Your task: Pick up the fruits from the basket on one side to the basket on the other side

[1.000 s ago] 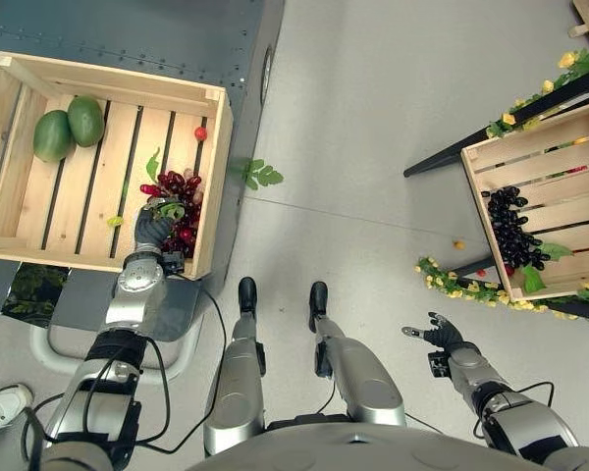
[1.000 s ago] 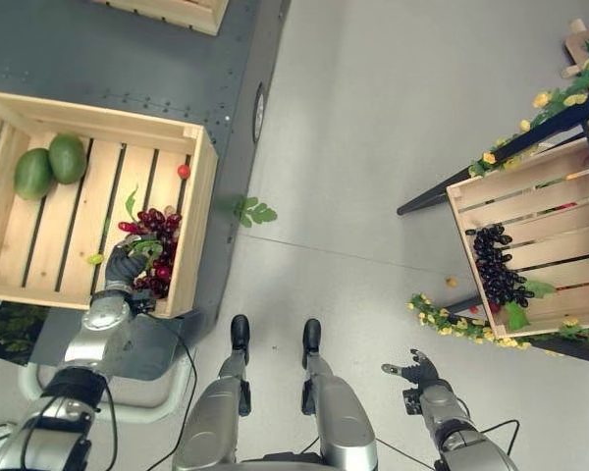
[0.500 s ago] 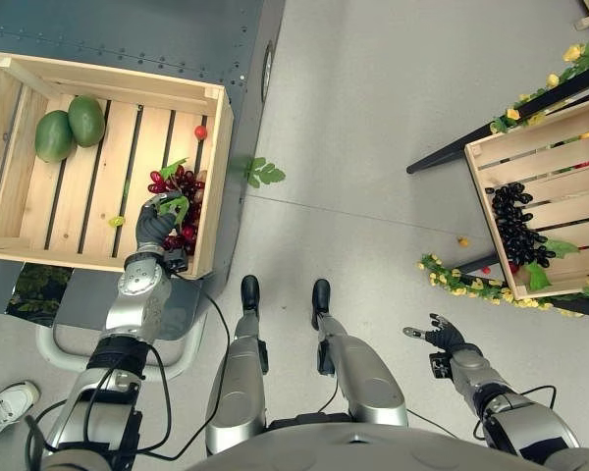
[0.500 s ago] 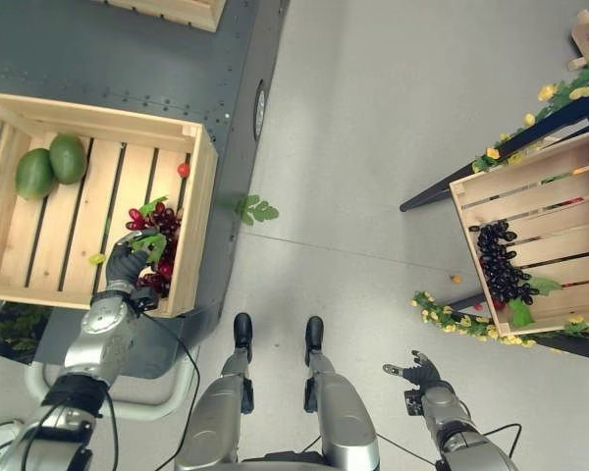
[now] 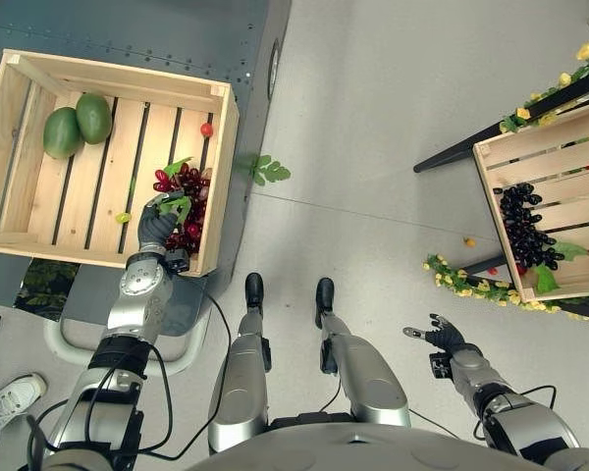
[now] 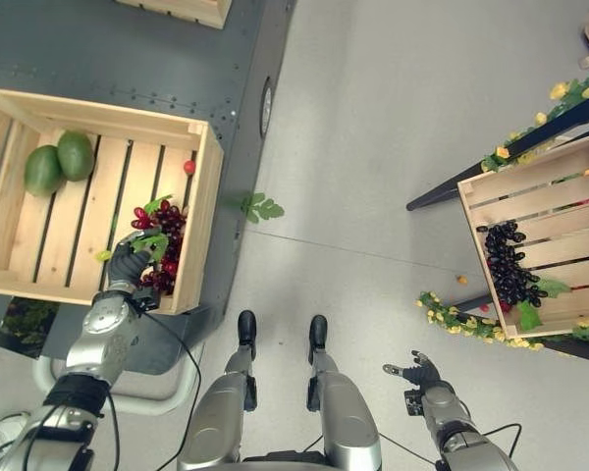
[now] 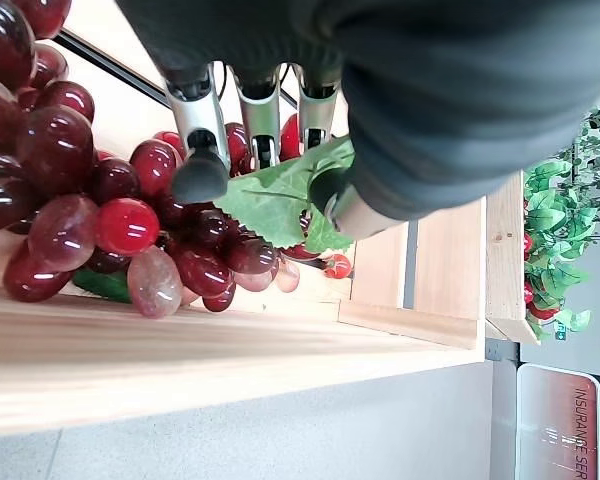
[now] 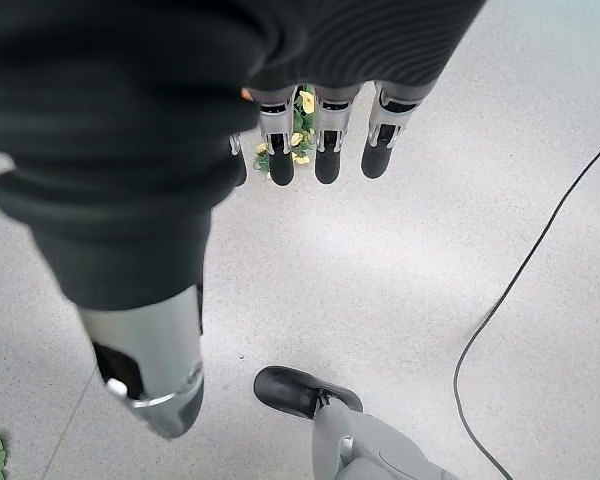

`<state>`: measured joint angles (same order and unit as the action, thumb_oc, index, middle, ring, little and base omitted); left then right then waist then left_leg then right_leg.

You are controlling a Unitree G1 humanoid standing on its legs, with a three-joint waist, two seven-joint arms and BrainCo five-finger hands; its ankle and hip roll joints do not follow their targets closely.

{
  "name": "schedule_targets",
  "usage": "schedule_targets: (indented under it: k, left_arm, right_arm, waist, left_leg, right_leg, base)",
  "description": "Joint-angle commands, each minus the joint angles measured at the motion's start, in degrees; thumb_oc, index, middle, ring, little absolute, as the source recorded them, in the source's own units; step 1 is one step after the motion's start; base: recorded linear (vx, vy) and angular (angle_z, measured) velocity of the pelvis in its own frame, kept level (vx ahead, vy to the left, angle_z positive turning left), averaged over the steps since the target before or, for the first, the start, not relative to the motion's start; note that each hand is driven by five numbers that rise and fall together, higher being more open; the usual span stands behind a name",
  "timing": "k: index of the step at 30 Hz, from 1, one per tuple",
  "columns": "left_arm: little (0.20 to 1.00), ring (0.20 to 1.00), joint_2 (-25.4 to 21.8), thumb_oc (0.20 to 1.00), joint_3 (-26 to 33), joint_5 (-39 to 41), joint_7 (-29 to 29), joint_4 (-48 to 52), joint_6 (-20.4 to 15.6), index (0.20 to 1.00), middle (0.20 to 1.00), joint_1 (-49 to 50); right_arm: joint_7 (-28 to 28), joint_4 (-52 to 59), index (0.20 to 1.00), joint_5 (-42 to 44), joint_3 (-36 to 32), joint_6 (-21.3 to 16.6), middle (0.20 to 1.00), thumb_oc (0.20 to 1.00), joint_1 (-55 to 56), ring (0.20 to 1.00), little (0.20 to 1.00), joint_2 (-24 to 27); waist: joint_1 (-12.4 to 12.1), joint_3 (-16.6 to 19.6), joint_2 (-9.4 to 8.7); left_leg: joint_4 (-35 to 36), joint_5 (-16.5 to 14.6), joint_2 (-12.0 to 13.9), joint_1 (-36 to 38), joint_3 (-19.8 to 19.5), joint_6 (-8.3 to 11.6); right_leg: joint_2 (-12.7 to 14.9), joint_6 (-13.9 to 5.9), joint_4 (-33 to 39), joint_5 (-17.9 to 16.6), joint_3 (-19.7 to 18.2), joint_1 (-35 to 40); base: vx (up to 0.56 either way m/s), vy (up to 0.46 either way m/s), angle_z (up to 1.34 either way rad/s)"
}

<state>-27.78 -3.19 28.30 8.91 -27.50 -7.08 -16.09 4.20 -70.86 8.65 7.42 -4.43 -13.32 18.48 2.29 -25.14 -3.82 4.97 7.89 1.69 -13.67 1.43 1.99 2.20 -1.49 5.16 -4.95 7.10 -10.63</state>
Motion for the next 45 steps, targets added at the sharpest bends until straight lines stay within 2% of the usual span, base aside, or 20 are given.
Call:
schedule_targets:
  k: [1,14,24,45]
  left_arm:
    - [0.200,0.200,0.65,0.200,2.45,1.76,-0.65,4.17,-3.67,0.200,0.200,-0.15]
    - [0.200,0.200,0.83,0.200,4.63,6.50,-2.32,12.83,-4.75,0.200,0.200,3.89]
    - [0.200,0.200,-0.75,0.200,6.28,9.66,-3.00,20.68,-6.04,0.200,0.200,4.74]
    - [0.200,0.200,-0.10,0.200,5.75,9.15,-3.25,20.87,-5.64,0.200,0.200,5.23]
  right_arm:
    - [0.50,-0.15,1.000,1.61,0.76,-0.28,1.000,1.000,2.03,1.000,1.000,0.43]
    - [0.23,-0.30,1.000,1.48,0.35,-0.04,1.000,1.000,2.29,1.000,1.000,0.27]
    - [-0.32,-0.38,1.000,1.38,0.38,0.23,1.000,1.000,2.29,1.000,1.000,0.18]
    - [-0.53,-0.74,1.000,1.49,0.10,-0.07,1.000,1.000,2.88,1.000,1.000,0.12]
  waist:
    - [0.46,3.50,-1.80]
    - [0.09,3.91,-1.43]
    - [-0.21,4.12,-1.15]
    - [-0.13,4.92,-1.08]
  left_leg:
    - [0.02,-2.73,0.33,-1.72,0.60,1.28]
    - [0.01,-2.96,0.32,-1.37,0.56,1.19]
    - [0.03,-3.01,0.14,-1.36,0.39,1.15]
    - [0.03,-3.15,0.28,-1.45,0.25,1.11]
  right_leg:
    - [4.97,-6.78,-0.58,-3.91,-1.74,-6.44]
    - [4.98,-6.69,-0.66,-3.70,-1.67,-6.11]
    - [4.88,-6.65,-0.66,-3.62,-1.63,-6.02]
    - [4.80,-6.55,-0.73,-3.28,-1.38,-5.96]
  base:
    - [0.00,0.000,0.00]
    - [0.00,0.000,0.00]
    - [0.00,0.000,0.00]
    - [0.00,0.000,0.00]
